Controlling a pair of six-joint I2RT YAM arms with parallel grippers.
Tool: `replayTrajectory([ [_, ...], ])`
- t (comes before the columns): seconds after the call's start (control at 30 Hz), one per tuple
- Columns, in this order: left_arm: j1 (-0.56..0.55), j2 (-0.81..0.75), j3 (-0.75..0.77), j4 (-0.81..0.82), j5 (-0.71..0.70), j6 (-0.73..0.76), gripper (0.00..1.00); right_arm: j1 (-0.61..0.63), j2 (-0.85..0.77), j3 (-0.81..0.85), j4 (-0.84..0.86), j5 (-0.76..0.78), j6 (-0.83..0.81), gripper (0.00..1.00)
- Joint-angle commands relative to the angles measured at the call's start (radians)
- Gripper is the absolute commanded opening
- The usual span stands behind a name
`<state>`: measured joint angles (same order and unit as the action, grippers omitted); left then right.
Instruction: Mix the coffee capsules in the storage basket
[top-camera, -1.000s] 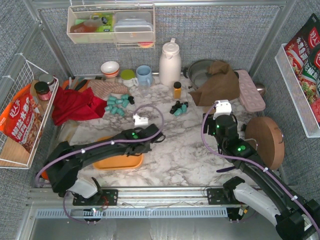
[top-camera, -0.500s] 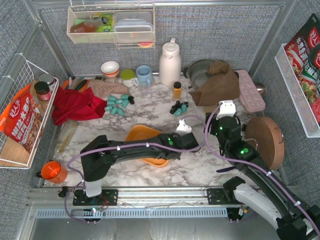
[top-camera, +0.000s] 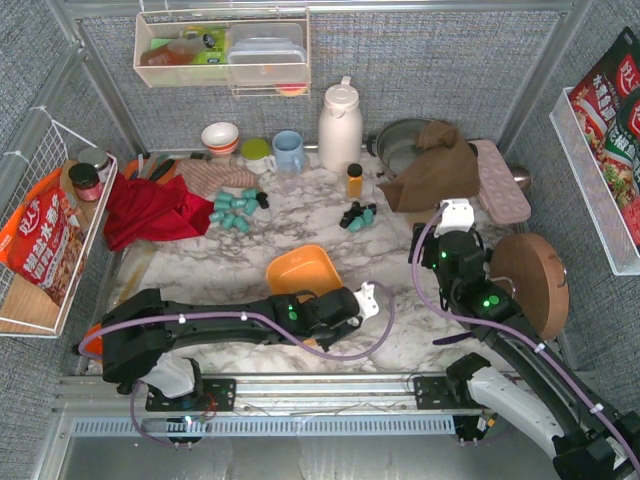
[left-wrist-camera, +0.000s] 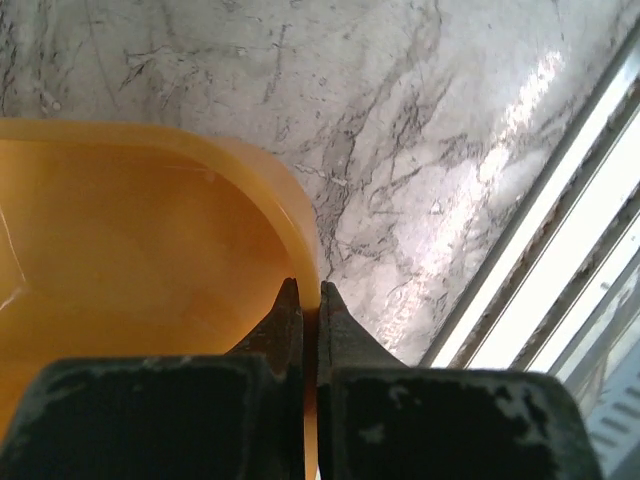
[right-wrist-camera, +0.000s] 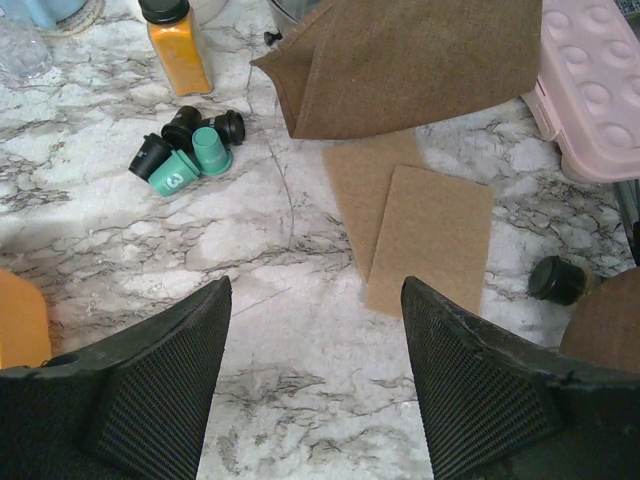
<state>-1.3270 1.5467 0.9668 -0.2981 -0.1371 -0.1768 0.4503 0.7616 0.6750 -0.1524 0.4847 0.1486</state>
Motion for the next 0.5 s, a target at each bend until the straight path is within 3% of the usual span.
replayTrajectory([
  [0.0,-0.001,-0.039,-0.054,0.092,0.088,0.206,0.02,-0.001,0.015,0.015,-0.001,-0.019,-0.003,0.73],
  [0.17,0.002,-0.040,-0.073,0.065,0.041,0.252,0.17,0.000,0.079,0.063,-0.047,-0.074,0.011,0.76],
  [0.23,0.006,-0.037,-0.070,0.058,0.011,0.250,0.40,0.000,0.113,0.084,-0.065,-0.103,0.025,0.79],
  [0.3,0.006,-0.044,-0.080,0.077,-0.018,0.251,0.51,0.001,0.147,0.105,-0.080,-0.130,0.040,0.80],
  [0.47,0.006,-0.118,-0.099,0.129,-0.066,0.254,0.57,0.014,0.222,0.146,-0.120,-0.212,0.084,0.80],
])
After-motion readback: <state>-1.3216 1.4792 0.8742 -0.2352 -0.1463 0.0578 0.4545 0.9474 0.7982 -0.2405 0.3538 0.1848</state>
